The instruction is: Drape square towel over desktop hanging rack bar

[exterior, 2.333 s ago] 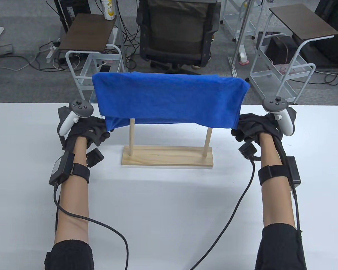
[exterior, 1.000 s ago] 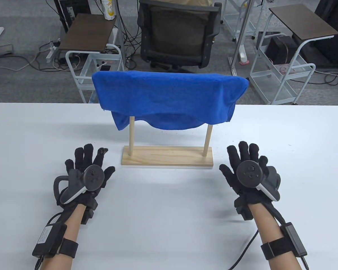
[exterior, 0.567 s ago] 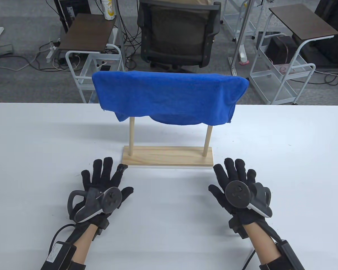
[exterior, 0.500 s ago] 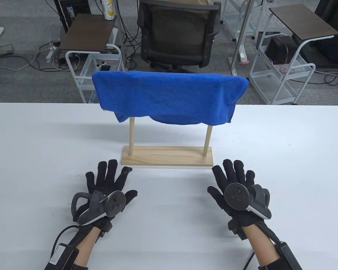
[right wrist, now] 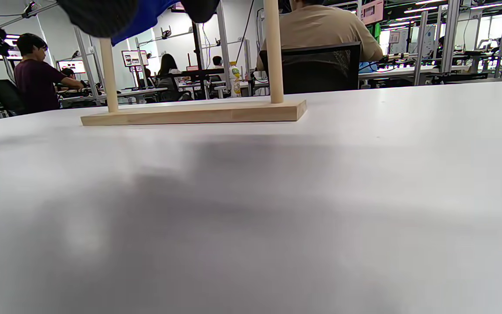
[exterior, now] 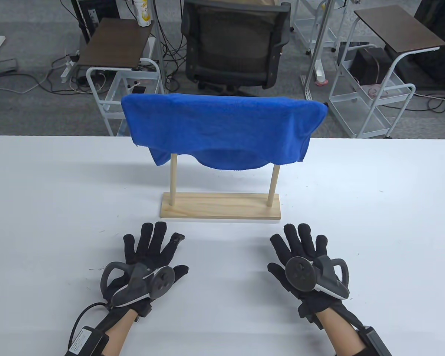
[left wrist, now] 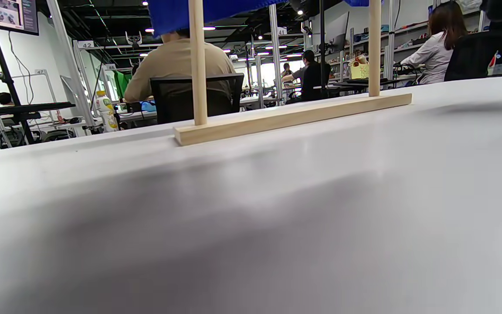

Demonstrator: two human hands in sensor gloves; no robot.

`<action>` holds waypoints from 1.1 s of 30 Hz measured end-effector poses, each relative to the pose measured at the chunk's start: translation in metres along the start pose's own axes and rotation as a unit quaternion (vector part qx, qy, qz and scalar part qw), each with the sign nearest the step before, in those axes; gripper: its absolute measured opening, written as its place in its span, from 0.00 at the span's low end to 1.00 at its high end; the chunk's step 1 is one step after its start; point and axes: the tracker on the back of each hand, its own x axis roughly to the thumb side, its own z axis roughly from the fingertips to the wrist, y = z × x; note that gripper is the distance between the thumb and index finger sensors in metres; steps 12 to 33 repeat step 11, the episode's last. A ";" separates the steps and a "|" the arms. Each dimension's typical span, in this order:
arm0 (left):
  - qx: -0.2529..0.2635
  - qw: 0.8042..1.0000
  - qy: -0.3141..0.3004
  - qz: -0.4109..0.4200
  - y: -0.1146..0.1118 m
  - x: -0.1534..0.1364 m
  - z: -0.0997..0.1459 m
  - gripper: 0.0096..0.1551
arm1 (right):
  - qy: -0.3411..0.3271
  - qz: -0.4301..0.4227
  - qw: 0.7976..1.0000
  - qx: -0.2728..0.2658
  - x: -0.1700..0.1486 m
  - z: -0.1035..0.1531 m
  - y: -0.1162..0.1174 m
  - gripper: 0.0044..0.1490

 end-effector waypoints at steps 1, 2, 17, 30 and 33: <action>0.001 1.000 0.001 -0.001 0.000 0.000 0.000 0.52 | 0.000 -0.003 1.000 0.003 -0.001 0.000 0.001 0.46; 0.001 1.000 0.001 -0.003 -0.001 -0.001 0.000 0.52 | 0.001 -0.003 1.000 0.006 -0.002 -0.001 0.001 0.46; -0.008 1.000 0.001 0.004 -0.002 -0.002 0.001 0.52 | 0.002 -0.026 0.999 0.021 -0.006 0.001 0.002 0.46; -0.008 1.000 0.001 0.004 -0.002 -0.002 0.001 0.52 | 0.002 -0.026 0.999 0.021 -0.006 0.001 0.002 0.46; -0.008 1.000 0.001 0.004 -0.002 -0.002 0.001 0.52 | 0.002 -0.026 0.999 0.021 -0.006 0.001 0.002 0.46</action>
